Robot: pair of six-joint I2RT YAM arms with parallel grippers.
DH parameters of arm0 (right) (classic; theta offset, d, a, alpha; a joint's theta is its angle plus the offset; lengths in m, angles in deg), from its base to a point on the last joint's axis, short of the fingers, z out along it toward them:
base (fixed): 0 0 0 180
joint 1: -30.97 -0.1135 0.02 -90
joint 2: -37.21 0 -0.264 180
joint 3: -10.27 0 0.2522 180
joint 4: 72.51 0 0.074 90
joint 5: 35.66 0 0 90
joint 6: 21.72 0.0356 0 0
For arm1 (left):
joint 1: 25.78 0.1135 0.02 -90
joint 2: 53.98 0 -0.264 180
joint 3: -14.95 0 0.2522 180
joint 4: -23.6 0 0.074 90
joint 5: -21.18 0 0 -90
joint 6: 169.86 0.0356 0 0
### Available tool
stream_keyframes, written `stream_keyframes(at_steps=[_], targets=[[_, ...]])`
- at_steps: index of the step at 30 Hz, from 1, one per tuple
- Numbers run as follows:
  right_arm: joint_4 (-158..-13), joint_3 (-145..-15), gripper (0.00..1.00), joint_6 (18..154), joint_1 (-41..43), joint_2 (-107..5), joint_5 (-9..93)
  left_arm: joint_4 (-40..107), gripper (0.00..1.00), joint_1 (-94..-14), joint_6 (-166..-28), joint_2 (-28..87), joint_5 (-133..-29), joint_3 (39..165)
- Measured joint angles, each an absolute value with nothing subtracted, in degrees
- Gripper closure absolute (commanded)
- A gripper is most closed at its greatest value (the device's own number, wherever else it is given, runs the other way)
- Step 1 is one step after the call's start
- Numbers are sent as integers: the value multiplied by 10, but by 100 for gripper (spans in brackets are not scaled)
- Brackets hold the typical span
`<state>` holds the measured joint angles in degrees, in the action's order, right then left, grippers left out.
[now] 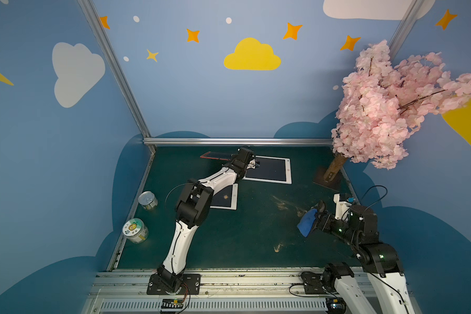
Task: Wipe the drawing tablet
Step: Place the drawing tablet at the center of the board.
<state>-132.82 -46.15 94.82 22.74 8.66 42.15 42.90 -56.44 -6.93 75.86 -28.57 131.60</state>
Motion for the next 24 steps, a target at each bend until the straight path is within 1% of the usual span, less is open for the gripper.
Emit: stream_keyframes(at_steps=[3, 7, 11, 12, 13, 14, 15, 16, 17, 22, 24], targets=[[-1328, -461, 100, 948, 227, 87, 416, 455, 96, -558, -79, 762, -273, 1327], [-1328, -461, 100, 948, 227, 87, 412, 493, 88, -556, -99, 768, -266, 1333], [-1328, -461, 100, 948, 227, 87, 412, 517, 89, -556, -112, 789, -264, 1347], [-1328, -461, 100, 948, 227, 87, 411, 523, 88, -556, -114, 795, -264, 1351], [-1328, -461, 100, 948, 227, 88, 411, 528, 84, -557, -118, 802, -264, 1354], [-1328, -461, 100, 948, 227, 88, 411, 533, 78, -558, -120, 807, -264, 1358], [-1328, -460, 100, 948, 227, 89, 411, 537, 67, -558, -123, 812, -264, 1360], [-1328, -460, 100, 948, 227, 89, 411, 540, 59, -559, -124, 816, -265, 1361], [-1328, -460, 100, 948, 227, 89, 411, 543, 56, -560, -127, 819, -265, 1361], [-1328, -460, 100, 948, 227, 89, 411, 550, 49, -566, -137, 822, -265, 1360], [-1328, -459, 100, 948, 228, 89, 411, 551, 43, -568, -139, 822, -267, 1360]])
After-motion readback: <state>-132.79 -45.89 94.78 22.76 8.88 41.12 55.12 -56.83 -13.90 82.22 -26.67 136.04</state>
